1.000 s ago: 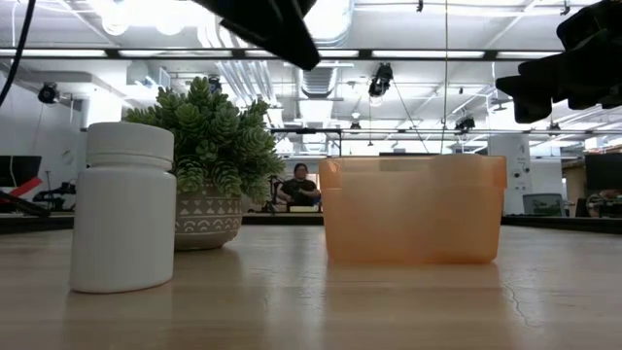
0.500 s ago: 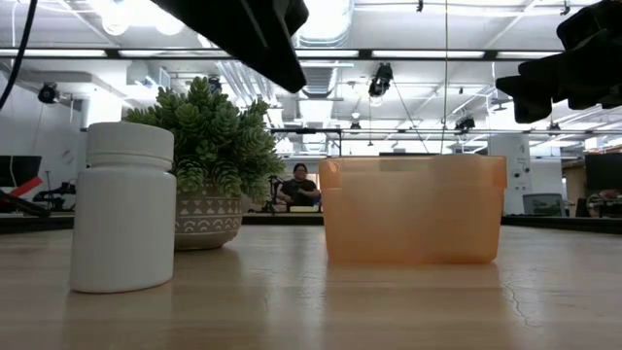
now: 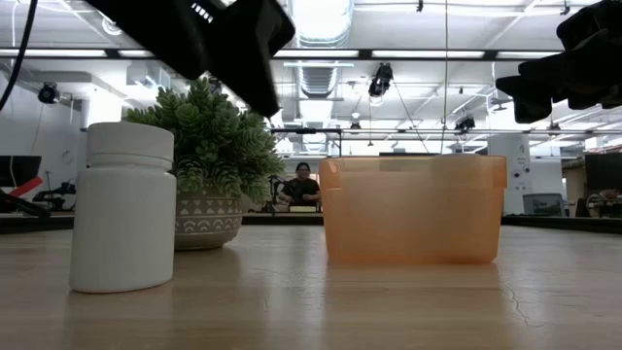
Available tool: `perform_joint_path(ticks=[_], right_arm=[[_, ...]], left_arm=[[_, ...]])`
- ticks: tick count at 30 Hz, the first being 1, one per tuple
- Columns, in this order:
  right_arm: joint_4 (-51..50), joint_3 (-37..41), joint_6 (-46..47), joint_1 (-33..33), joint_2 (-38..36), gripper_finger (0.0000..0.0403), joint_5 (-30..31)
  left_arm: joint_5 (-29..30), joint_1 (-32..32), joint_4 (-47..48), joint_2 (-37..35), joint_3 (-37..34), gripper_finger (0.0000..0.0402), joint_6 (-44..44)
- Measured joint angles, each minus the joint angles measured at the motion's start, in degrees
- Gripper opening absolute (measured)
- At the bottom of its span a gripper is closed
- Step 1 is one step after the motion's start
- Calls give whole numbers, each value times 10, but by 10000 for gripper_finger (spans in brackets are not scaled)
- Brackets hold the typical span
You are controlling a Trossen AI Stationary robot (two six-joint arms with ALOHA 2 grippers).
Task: Pick and place pill bottles into a basket
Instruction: Put the white medicine bottle into the orange bin
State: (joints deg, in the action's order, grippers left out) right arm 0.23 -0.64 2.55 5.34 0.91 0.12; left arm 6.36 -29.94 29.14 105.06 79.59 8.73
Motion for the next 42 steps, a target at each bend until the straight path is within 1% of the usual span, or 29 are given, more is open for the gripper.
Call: perform_joint_path(ticks=[9, 13, 16, 20, 33, 37, 42], right_arm=[[0, 0, 0, 0, 0, 174, 0], [0, 0, -1, 0, 0, 171, 0], [0, 0, -1, 0, 0, 171, 0], [0, 0, 0, 0, 0, 174, 0], [0, 0, 0, 0, 0, 173, 0], [0, 0, -1, 0, 0, 171, 0], [0, 0, -1, 0, 0, 173, 0]], left_arm=[[-9, -15, 6, 0, -20, 272, 4], [-9, -21, 6, -3, -36, 272, 22], [-8, -22, 26, -3, -49, 272, 42], [-3, -21, 40, -3, -54, 272, 58], [-3, -21, 39, -3, -54, 271, 60], [-3, -21, 39, -3, -54, 251, 60], [-3, -21, 39, -3, -54, 195, 60]])
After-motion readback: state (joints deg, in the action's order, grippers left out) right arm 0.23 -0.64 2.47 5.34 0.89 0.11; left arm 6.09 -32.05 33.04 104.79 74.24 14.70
